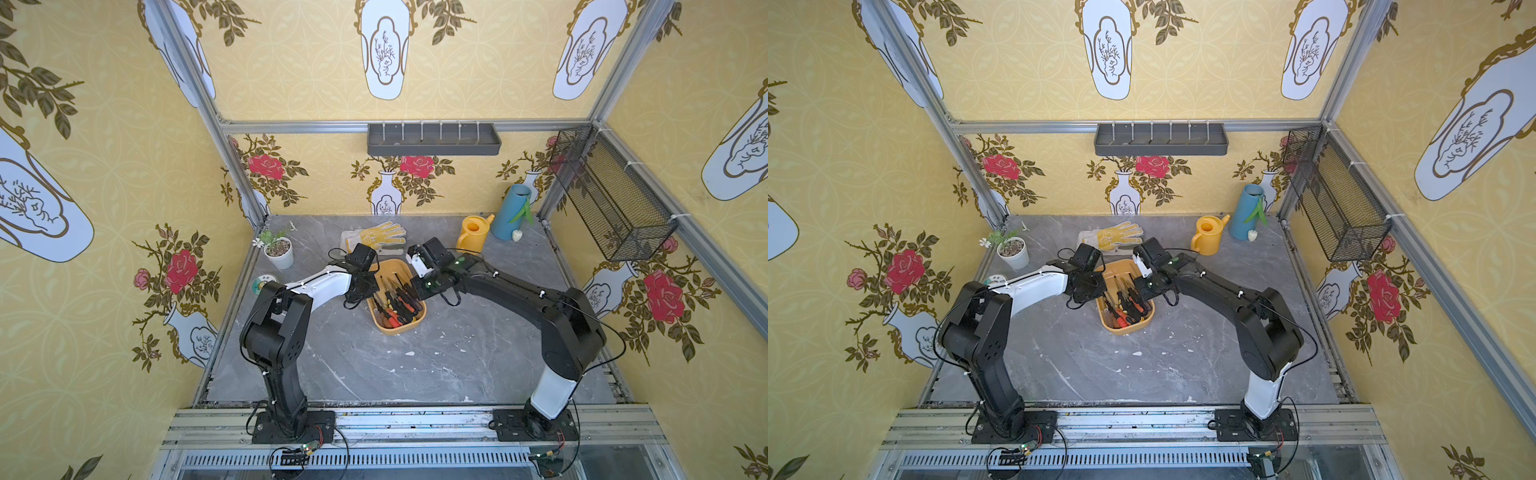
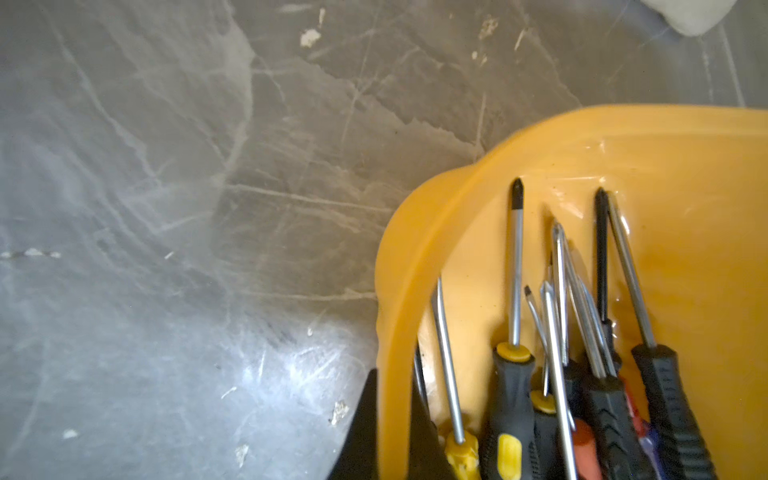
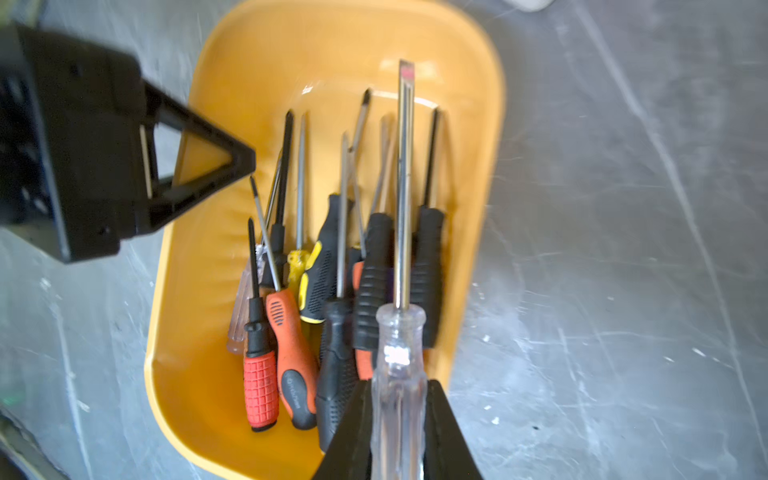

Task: Take out the screwdriver from the storage box
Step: Pick up the screwdriver from the storage box, then place the screwdriver at the center of the board.

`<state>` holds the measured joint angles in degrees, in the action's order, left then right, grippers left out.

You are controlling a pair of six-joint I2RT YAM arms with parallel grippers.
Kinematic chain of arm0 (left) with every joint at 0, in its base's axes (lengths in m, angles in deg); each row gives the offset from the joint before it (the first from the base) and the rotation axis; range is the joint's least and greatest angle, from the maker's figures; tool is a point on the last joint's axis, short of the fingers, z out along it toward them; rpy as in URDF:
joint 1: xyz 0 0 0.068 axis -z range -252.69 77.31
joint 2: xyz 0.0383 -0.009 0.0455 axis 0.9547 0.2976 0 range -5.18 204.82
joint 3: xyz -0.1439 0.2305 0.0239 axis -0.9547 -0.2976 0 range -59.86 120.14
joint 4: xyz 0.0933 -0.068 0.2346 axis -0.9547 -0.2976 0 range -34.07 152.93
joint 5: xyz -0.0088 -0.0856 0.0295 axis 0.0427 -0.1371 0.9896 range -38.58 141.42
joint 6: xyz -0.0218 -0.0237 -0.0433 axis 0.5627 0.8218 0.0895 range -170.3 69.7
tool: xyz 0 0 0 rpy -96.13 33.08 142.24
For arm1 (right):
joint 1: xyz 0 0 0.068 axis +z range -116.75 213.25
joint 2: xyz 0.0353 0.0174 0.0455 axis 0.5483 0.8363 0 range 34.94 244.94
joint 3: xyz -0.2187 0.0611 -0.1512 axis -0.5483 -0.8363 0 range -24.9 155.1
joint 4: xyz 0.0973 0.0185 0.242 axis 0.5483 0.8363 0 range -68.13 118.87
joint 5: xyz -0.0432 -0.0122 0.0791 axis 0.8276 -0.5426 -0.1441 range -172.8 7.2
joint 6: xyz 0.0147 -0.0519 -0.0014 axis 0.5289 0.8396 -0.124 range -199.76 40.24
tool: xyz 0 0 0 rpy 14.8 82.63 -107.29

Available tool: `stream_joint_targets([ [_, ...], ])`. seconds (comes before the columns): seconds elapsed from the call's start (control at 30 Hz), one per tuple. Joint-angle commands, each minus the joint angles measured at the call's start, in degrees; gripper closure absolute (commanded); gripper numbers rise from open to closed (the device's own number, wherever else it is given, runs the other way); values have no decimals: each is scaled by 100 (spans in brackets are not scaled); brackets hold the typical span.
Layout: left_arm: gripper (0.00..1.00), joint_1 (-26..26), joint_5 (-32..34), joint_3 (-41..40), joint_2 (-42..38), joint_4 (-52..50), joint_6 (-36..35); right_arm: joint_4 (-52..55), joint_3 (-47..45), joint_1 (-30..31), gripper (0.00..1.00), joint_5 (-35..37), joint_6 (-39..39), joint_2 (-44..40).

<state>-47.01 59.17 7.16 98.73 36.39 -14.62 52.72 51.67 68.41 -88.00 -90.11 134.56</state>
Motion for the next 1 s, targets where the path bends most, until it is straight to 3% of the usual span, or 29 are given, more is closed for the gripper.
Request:
stream_joint_targets([
  [0.0,100,-13,103,-73,-112,228,-264,-434,-306,-372,100,71,-187,-427],
  [0.4,100,-7,238,-156,-375,86,-878,284,-593,-1097,100,674,-58,-668],
  [0.6,100,-27,324,-192,-379,17,-1132,335,-827,-1131,100,688,-182,-339],
  [0.97,100,-33,538,-289,-366,73,-942,167,-989,-792,100,580,-571,355],
])
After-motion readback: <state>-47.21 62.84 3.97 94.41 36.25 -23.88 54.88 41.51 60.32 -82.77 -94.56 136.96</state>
